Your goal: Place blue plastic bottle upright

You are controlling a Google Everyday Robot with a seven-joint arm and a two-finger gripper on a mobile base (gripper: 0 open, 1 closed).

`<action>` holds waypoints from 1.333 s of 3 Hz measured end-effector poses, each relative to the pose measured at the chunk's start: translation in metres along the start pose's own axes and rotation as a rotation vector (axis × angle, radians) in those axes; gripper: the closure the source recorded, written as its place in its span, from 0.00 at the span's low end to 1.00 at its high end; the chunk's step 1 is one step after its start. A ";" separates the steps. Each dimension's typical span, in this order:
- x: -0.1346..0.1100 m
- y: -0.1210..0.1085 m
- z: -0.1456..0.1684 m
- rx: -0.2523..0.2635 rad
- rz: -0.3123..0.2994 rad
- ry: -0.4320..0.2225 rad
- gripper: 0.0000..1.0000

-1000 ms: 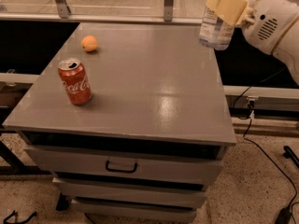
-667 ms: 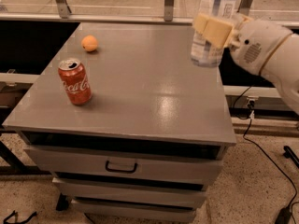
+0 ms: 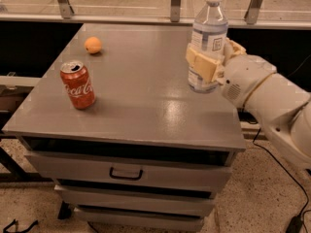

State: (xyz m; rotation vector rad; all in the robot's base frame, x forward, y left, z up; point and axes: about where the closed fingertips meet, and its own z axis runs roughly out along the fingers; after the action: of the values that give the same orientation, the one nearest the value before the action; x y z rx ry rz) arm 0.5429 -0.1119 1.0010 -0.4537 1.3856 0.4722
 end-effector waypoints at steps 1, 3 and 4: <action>0.019 0.002 0.004 0.056 -0.077 -0.042 1.00; 0.037 0.014 -0.005 0.153 -0.120 -0.083 1.00; 0.046 0.022 -0.015 0.179 -0.110 -0.078 1.00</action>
Offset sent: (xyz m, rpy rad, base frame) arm -0.0009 0.0097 -0.0463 -0.0460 -0.1705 -0.1975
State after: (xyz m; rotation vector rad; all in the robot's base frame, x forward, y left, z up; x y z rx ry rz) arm 0.5243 -0.0998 0.9534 -0.3593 1.3069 0.2712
